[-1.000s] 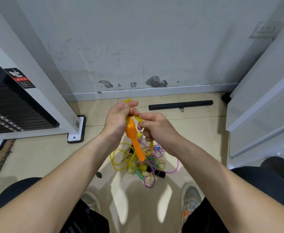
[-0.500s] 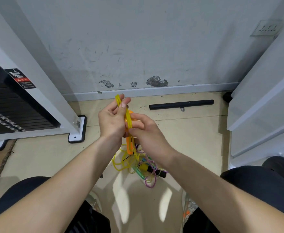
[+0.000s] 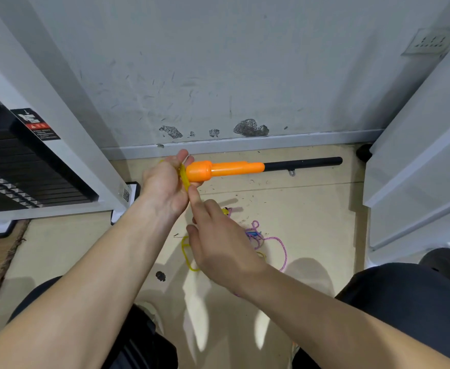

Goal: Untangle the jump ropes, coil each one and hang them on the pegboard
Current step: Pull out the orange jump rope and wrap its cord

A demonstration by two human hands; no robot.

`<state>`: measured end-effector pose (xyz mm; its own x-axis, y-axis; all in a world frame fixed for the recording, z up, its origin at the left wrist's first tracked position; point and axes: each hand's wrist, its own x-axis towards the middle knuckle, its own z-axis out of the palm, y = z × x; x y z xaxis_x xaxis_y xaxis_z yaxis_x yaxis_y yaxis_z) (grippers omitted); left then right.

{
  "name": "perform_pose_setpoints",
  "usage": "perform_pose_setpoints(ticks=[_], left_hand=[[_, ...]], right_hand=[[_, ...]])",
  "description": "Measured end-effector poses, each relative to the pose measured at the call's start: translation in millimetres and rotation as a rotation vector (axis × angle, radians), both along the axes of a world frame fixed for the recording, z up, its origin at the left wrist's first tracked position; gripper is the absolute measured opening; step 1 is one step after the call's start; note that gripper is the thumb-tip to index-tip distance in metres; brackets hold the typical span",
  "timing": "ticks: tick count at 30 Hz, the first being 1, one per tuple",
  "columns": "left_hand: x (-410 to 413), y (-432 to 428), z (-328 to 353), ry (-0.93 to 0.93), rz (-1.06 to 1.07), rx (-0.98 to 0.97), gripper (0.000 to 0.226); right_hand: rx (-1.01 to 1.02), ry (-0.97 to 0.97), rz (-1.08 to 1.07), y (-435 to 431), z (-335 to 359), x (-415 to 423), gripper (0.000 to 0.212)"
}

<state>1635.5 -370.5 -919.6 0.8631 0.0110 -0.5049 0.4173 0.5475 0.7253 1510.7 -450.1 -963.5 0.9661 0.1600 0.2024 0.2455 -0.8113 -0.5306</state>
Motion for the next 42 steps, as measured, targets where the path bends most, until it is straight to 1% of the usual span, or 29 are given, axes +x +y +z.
perform_pose_setpoints(ticks=[1, 2, 3, 5, 7, 8, 11, 13, 16, 17, 19, 21, 23, 26, 28, 30, 31, 34, 35, 38, 40, 42], left_hand=[[-0.9, -0.2, 1.3, -0.001, -0.026, 0.01, 0.029], [-2.6, -0.4, 3.0, -0.002, -0.041, 0.016, 0.034], [-4.3, -0.2, 4.3, 0.0, -0.053, 0.021, 0.034], [-5.9, 2.1, 5.8, 0.01, -0.08, -0.002, 0.028], [-4.6, 6.5, 8.2, 0.021, -0.108, -0.038, 0.026], [-3.8, 9.5, 9.7, 0.022, -0.128, -0.063, 0.025], [-3.8, 17.3, 14.7, 0.028, -0.243, -0.121, 0.015], [-8.1, 20.9, 15.8, 0.024, -0.335, -0.104, 0.014], [-12.0, 24.8, 12.2, -0.011, -0.425, -0.056, 0.028], [-13.1, 26.1, 11.9, -0.042, -0.462, -0.036, 0.029], [-16.3, 28.5, 13.3, -0.119, -0.558, 0.035, 0.023], [-19.9, 31.1, 15.6, -0.153, -0.612, 0.113, 0.012], [-23.1, 32.7, 16.4, -0.151, -0.658, 0.152, 0.018], [-29.2, 32.5, 18.4, -0.182, -0.734, 0.197, 0.028], [-31.7, 33.1, 15.6, -0.238, -0.795, 0.241, 0.04], [-31.6, 33.9, 10.4, -0.315, -0.846, 0.315, 0.045], [-31.9, 34.1, 8.1, -0.361, -0.883, 0.378, 0.046], [-32.3, 33.4, 5.1, -0.499, -0.985, 0.653, 0.047], [-32.1, 33.2, 5.0, -0.53, -0.993, 0.72, 0.046], [-31.5, 31.9, 5.0, -0.587, -0.975, 0.866, 0.045], [-31.5, 29.7, 3.3, -0.625, -0.934, 0.97, 0.047], [-33.4, 25.3, -1.5, -0.669, -0.897, 1.056, 0.049]], right_hand=[[-0.016, -0.012, 0.005, 0.4, 0.2, -1.0, 0.065], [0.048, 0.004, -0.006, 0.7, 2.0, -1.9, 0.063], [0.16, 0.026, -0.038, -0.5, 3.9, -2.2, 0.057], [0.381, 0.091, -0.132, -8.2, 5.0, -1.6, 0.035], [0.452, 0.113, -0.17, -19.4, 5.0, 1.0, 0.014], [0.484, 0.159, -0.175, -26.0, 3.6, 3.6, 0.012], [0.541, 0.35, -0.147, -46.0, 2.0, 12.3, 0.023], [0.57, 0.425, -0.089, -60.9, 0.8, 17.3, 0.026], [0.581, 0.5, -0.021, -81.3, 4.1, 22.1, 0.019], [0.576, 0.529, 0.0, -87.0, 7.2, 23.0, 0.018], [0.597, 0.57, 0.042, -95.9, 12.1, 24.0, 0.017], [0.653, 0.603, 0.069, -103.7, 14.4, 24.7, 0.016], [0.703, 0.637, 0.092, -109.8, 14.1, 25.1, 0.019], [0.688, 0.668, 0.119, -114.2, 14.2, 25.6, 0.024], [0.682, 0.685, 0.116, -114.0, 16.5, 27.1, 0.024], [0.696, 0.724, 0.098, -111.5, 19.1, 29.1, 0.028], [0.715, 0.753, 0.107, -109.9, 20.4, 29.6, 0.032], [0.775, 0.827, 0.162, -105.1, 23.8, 31.0, 0.042], [0.757, 0.822, 0.16, -104.5, 24.8, 31.6, 0.039], [0.6, 0.717, 0.126, -102.4, 26.1, 32.3, 0.014], [0.491, 0.63, 0.095, -98.3, 23.4, 32.2, 0.012], [0.313, 0.524, 0.021, -93.1, 19.3, 32.3, 0.011]])
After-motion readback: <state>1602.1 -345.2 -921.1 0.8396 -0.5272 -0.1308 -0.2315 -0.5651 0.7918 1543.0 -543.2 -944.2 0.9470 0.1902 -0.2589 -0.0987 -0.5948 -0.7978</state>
